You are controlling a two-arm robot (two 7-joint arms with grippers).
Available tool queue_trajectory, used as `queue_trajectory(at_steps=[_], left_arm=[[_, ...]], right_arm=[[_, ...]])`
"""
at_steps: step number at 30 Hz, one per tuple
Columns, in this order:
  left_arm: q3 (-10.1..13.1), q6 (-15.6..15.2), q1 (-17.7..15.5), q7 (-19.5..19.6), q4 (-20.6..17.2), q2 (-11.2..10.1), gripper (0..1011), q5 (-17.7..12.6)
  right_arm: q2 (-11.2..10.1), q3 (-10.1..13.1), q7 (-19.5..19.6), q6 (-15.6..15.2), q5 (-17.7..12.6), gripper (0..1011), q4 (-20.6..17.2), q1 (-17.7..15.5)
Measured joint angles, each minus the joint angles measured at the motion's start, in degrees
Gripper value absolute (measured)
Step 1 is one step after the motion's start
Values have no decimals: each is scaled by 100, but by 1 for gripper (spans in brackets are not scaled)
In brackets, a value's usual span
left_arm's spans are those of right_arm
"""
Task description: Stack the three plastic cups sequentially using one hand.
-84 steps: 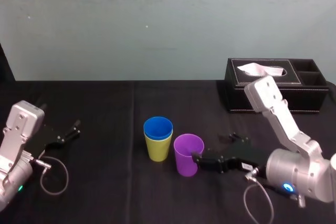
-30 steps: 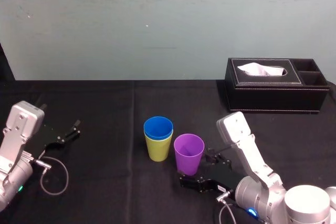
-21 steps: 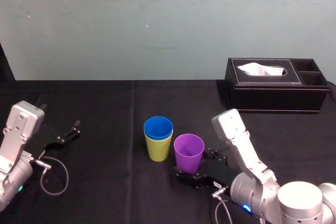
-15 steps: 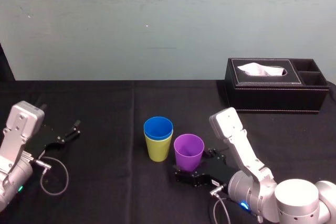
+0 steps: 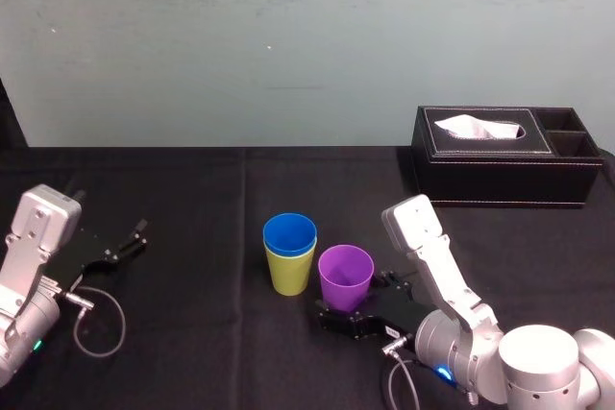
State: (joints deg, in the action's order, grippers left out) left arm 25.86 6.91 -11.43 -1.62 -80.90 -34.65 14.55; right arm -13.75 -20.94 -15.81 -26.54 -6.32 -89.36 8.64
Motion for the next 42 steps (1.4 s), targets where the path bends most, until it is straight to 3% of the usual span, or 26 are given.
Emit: queue_trajectory(at_steps=[37,42], left_arm=[[0,0,0,0,0,0,1000,0],[0,0,0,0,0,0,1000,0]], right_arm=[[120,31,-97,-17,121,1000,99,83],[119,29,-96,-14,120,916,97,80]])
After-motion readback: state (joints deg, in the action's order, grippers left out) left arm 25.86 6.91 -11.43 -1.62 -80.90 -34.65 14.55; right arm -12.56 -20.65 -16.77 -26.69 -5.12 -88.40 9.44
